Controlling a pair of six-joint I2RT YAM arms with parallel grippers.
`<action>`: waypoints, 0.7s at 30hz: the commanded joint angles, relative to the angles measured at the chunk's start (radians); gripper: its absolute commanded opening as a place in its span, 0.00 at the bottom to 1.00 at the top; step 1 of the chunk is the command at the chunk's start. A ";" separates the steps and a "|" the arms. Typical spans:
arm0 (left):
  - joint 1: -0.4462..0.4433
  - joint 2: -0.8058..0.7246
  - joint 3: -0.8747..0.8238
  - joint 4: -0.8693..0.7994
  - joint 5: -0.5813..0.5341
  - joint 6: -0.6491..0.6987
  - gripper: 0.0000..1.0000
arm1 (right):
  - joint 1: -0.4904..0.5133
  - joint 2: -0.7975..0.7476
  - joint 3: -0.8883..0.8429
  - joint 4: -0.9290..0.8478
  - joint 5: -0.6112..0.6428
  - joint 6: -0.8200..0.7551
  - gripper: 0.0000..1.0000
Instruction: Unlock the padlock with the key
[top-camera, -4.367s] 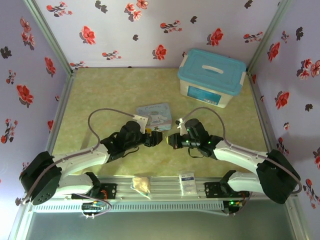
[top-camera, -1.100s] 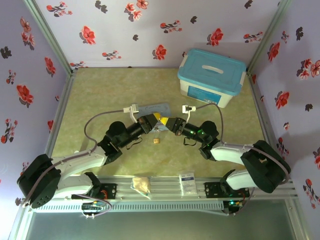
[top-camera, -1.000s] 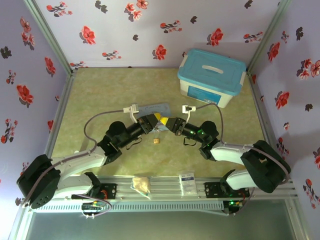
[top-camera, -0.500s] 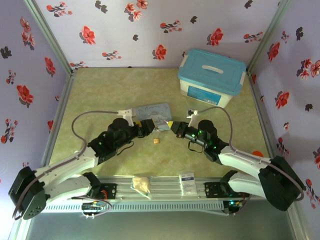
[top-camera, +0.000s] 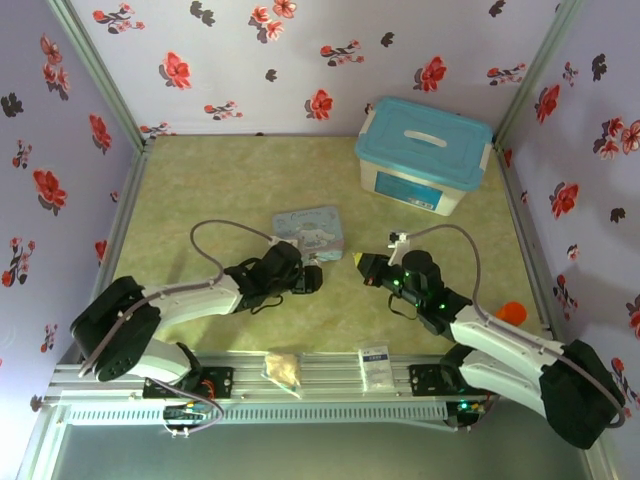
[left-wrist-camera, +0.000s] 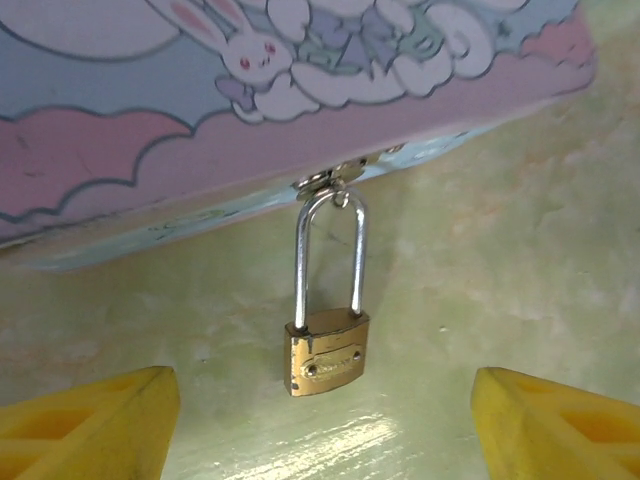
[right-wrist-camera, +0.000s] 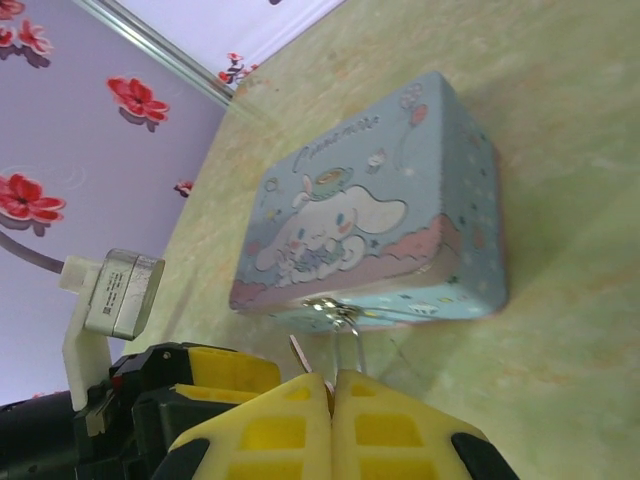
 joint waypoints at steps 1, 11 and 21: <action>-0.011 0.035 0.033 0.002 -0.037 0.023 0.75 | -0.007 -0.026 -0.015 -0.045 0.047 -0.030 0.00; -0.020 0.162 0.105 0.030 -0.046 0.073 0.65 | -0.007 -0.020 -0.033 -0.030 0.041 -0.026 0.00; -0.015 0.210 0.120 0.041 -0.014 0.066 0.48 | -0.007 -0.039 -0.062 -0.025 0.048 -0.012 0.00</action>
